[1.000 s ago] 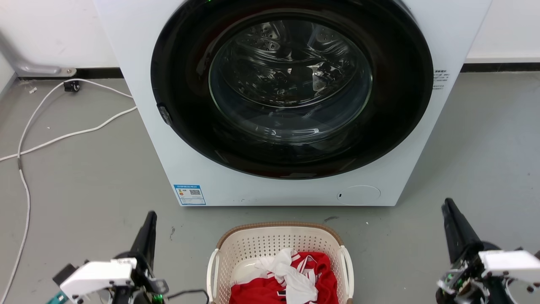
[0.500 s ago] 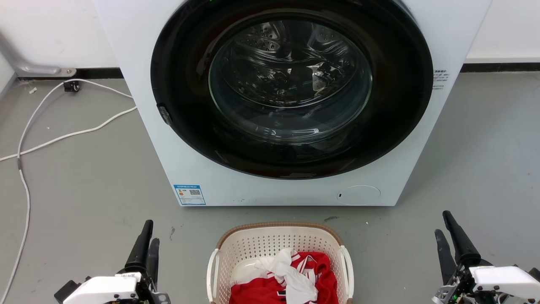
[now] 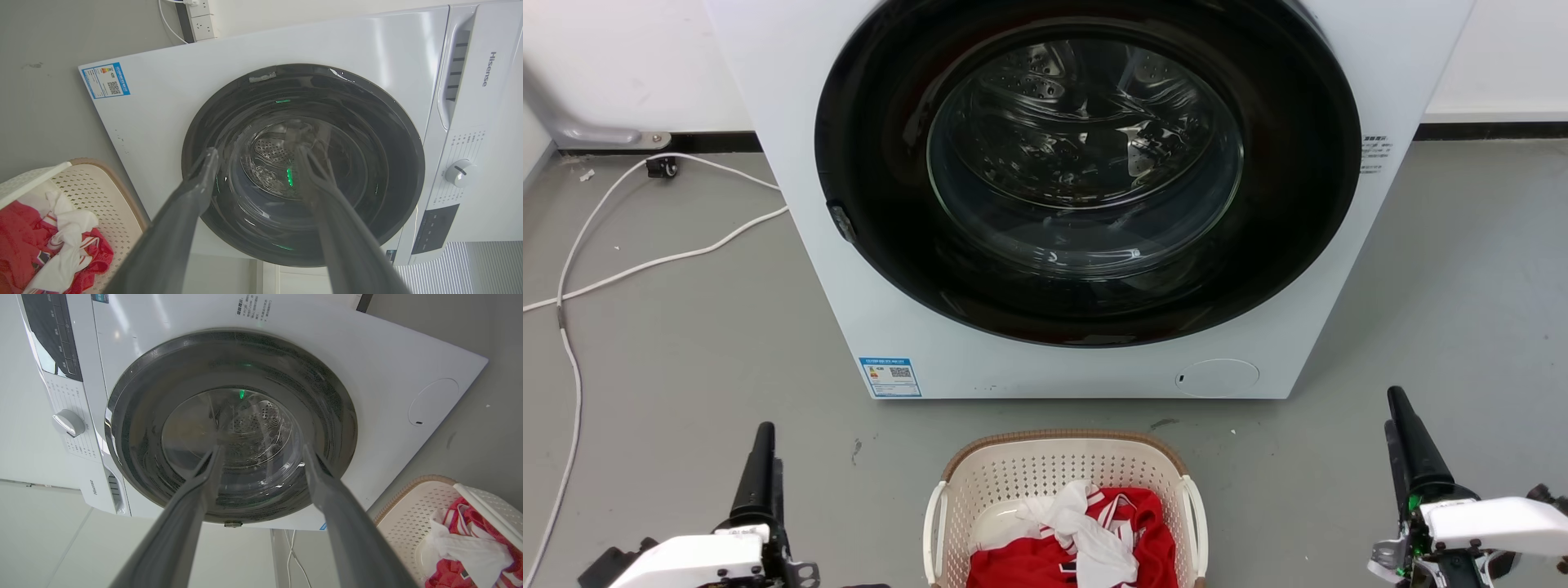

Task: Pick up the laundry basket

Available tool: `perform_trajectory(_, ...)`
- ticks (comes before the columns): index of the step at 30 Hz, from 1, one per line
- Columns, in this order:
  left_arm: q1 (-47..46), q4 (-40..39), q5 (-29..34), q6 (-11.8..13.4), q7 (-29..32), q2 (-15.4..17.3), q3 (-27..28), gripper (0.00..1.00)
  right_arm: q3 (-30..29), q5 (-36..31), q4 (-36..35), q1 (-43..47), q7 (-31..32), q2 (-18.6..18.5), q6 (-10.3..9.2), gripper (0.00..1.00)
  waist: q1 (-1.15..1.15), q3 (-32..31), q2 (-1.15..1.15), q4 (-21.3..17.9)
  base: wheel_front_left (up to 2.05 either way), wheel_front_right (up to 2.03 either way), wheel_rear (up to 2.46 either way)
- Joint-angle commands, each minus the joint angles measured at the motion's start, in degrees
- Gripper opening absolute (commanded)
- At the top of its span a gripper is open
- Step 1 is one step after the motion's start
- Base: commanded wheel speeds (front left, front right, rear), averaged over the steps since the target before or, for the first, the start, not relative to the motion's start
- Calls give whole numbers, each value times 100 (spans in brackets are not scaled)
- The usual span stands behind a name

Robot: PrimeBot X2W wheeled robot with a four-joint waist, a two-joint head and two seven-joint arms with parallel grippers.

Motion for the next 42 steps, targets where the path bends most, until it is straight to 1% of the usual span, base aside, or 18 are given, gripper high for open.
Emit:
perform_trajectory(1, -76, -123, 188, 54, -78, 24, 140, 100, 8, -441, -247, -133, -82, -16, 2, 100, 0, 0, 0, 7, 0, 0, 0)
perform_trajectory(6, -104, -386, 780, 198, -189, 26, 259, 100, 71, -1385, -554, -136, -194, -17, 2, 100, 0, 8, 0, 22, 0, 0, 0)
perform_trajectory(7, -104, -386, 780, 198, -189, 26, 259, 100, 71, -1385, -554, -136, -194, -17, 2, 100, 0, 8, 0, 22, 0, 0, 0)
perform_trajectory(10, -82, -703, 1281, 278, -251, 27, 168, 100, 110, -1864, -751, -145, -256, -17, 2, 100, 0, 20, 0, 27, 0, 0, 0)
perform_trajectory(13, -30, -1013, 1882, 430, -312, 28, -31, 100, 155, -2357, -920, -145, -320, -18, 2, 100, 0, 32, 0, 28, 0, 0, 0)
perform_trajectory(14, 2, -1229, 2419, 506, -353, 29, -238, 100, 202, -2683, -1009, -144, -359, -18, 2, 100, 0, 40, 0, 26, 0, 0, 0)
perform_trajectory(16, 17, -1406, 2837, 646, -392, 30, -448, 100, 278, -3056, -1111, -150, -400, -18, 2, 100, 0, 47, 0, 23, 0, 0, 0)
perform_trajectory(18, 34, -1538, 3188, 802, -433, 31, -625, 100, 354, -3347, -1200, -141, -439, -19, 2, 100, 0, 52, 0, 18, 0, 0, 0)
perform_trajectory(19, 34, -1538, 3188, 802, -433, 31, -625, 100, 354, -3347, -1200, -141, -439, -19, 2, 100, 0, 52, 0, 18, 0, 0, 0)
perform_trajectory(20, 37, -1597, 3319, 878, -452, 32, -704, 100, 389, -3495, -1242, -135, -457, -19, 2, 100, 0, 54, 0, 15, 0, 0, 0)
perform_trajectory(22, 42, -1692, 3543, 952, -490, 32, -843, 100, 464, -3828, -1319, -123, -494, -19, 2, 100, 0, 56, 0, 10, 0, 0, 0)
perform_trajectory(24, 51, -1773, 3765, 909, -525, 33, -974, 100, 520, -4112, -1387, -106, -532, -20, 2, 100, 0, 55, 0, 6, 0, 0, 0)
perform_trajectory(27, 110, -1814, 4006, 724, -579, 34, -1155, 100, 551, -4417, -1452, -63, -590, -20, 2, 100, 0, 53, 0, 1, 0, 0, 0)
perform_trajectory(29, 151, -1808, 4110, 533, -612, 35, -1250, 100, 586, -4624, -1475, -34, -621, -20, 2, 100, 0, 50, 0, 0, 0, 0, 0)
perform_trajectory(32, 172, -1838, 4416, 408, -664, 36, -1277, 100, 639, -4886, -1487, 15, -673, -21, 2, 100, 0, 50, 0, 1, 0, 0, 0)
perform_trajectory(37, 166, -1926, 5079, 375, -746, 43, -1397, 100, 682, -5284, -1461, 52, -755, -22, 2, 100, 0, 55, 0, 1, 0, 0, 0)
perform_trajectory(42, 171, -2032, 5608, 580, -826, 112, -1603, 100, 700, -5643, -1375, 83, -834, -22, 2, 100, 0, 67, 0, 4, 0, 0, 0)
